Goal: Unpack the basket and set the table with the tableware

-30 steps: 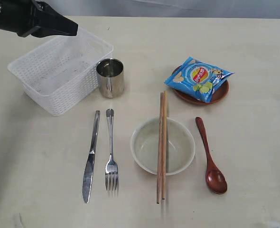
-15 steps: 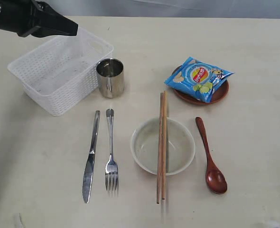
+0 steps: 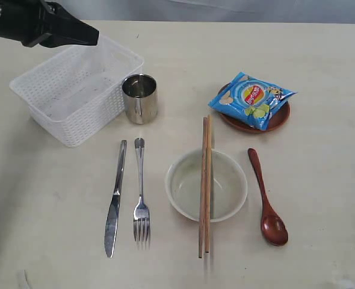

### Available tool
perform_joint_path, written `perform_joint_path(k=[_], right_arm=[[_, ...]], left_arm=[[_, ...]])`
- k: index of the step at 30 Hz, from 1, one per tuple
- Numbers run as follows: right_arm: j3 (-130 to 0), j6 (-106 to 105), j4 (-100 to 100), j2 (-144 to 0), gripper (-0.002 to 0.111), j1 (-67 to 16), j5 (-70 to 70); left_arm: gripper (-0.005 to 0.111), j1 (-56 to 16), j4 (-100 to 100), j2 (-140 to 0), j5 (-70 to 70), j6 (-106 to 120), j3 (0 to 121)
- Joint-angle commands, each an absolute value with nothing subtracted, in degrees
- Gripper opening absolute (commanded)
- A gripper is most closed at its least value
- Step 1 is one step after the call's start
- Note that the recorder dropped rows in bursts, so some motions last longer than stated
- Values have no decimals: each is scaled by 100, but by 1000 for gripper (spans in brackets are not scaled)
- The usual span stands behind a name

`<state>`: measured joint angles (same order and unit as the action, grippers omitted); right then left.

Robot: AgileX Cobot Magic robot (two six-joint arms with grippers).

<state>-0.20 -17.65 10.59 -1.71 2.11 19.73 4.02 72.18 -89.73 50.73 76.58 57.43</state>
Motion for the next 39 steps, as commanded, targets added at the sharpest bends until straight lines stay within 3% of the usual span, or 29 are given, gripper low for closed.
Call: perform_joint_path(k=[1,25,32,39], right_arm=[[0,-1288,1072,-138,-1,251,2047],[0,-1258,1072,-138,-1,251,2047],[0,-1258,1072,-138,-1,251,2047],[0,-1272,1072,-138,-1,251,2047]], left_arm=[[1,361,7212,-8931,5105,7626,5706],[1,361,7146,-8756,5010,7626,5706],[1,361,6507,-7054,3765,7219,5602],[1,377,6507,-4664,1860,5701,4217]])
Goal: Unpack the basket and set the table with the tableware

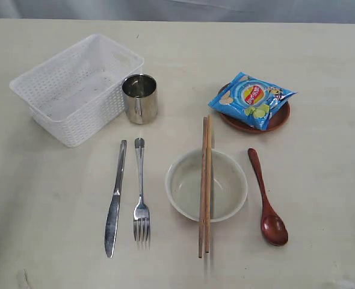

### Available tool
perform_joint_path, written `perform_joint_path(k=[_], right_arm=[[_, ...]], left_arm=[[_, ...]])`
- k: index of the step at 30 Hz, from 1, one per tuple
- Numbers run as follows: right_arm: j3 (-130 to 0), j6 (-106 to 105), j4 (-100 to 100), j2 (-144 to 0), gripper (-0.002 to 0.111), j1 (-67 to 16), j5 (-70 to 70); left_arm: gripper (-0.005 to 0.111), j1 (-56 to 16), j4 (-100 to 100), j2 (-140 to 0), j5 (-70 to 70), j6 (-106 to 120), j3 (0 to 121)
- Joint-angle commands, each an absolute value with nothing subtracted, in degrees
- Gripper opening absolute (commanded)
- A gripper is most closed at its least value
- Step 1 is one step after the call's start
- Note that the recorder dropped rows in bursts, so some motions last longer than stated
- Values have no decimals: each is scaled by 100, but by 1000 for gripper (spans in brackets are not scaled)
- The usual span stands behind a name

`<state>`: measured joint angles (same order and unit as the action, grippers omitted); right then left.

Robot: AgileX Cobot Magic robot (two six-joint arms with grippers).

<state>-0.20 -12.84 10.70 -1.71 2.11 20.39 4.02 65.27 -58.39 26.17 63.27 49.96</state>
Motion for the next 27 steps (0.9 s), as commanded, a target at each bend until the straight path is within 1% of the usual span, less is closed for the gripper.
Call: perform_joint_path(k=[1,5,10,12,15,17,19,21,22,24,27], right_arm=[[0,-1284,1072,-138,-1,251,2047],[0,-1284,1072,-138,-1,251,2047],[0,-1284,1072,-138,-1,251,2047],[0,-1284,1072,-138,-1,251,2047],[0,-1284,1072,-138,-1,251,2047],[0,-1284,1072,-138,-1,251,2047],[0,-1284,1072,-138,-1,251,2047],[0,-1284,1072,-138,-1,251,2047],[0,-1233,1072,-138,-1,251,2047],[0,-1221,1072,-138,-1,251,2047],[0,-1221,1072,-138,-1,251,2047]], left_arm=[[1,393,6507,-4374,1835,5686,3975],[1,402,6507,-3019,1506,5686,3193],[1,402,6507,-1707,1162,5712,2468],[1,402,6507,-1265,1180,5712,2287],[1,402,6479,-1011,1217,5699,2102],[1,402,5202,-999,1341,4707,1980],[1,402,2129,-967,1424,1677,1875],[1,402,235,-639,1567,0,1748],[1,402,-208,-454,1577,-501,1656],[1,402,-592,-16,1577,-771,1412],[1,402,-624,0,1563,-784,1151]])
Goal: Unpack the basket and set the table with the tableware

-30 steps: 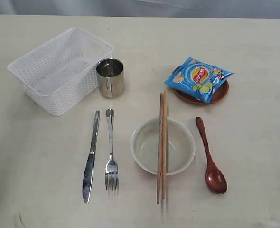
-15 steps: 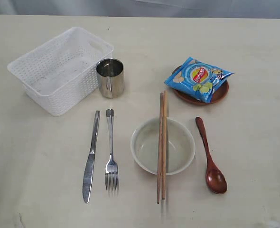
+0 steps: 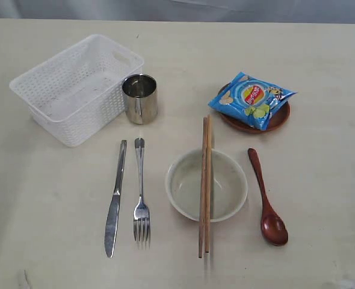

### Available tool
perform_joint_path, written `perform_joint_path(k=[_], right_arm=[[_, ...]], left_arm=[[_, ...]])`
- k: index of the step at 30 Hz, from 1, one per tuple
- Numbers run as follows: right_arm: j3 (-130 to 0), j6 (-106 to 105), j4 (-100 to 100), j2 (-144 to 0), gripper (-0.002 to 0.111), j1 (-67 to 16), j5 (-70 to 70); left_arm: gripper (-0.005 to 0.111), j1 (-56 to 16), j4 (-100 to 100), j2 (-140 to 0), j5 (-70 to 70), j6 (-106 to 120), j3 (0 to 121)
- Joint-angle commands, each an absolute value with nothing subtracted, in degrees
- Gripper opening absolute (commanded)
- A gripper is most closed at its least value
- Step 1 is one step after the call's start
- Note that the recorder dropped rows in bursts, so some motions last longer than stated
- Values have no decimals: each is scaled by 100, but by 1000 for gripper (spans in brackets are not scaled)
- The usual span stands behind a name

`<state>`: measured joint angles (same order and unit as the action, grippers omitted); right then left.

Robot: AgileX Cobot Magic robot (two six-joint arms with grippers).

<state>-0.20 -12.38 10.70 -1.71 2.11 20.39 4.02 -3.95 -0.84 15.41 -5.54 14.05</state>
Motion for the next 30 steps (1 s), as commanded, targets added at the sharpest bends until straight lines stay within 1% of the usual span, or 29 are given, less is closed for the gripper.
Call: perform_joint_path(k=[1,12,14,18,30], right_arm=[[0,-1223,1072,-138,-1,251,2033],[0,-1223,1072,-147,-1,251,2007],[0,-1223,1072,-147,-1,251,2007],[0,-1223,1072,-147,-1,251,1984],[0,-1223,1072,-147,-1,251,1984]], left_arm=[[1,402,-624,0,1551,-795,1094],[1,402,-720,0,1558,-927,170],[1,402,-720,0,1627,-1129,114],[1,402,-720,0,2185,-1161,103],[1,402,-720,0,1976,-1176,0]])
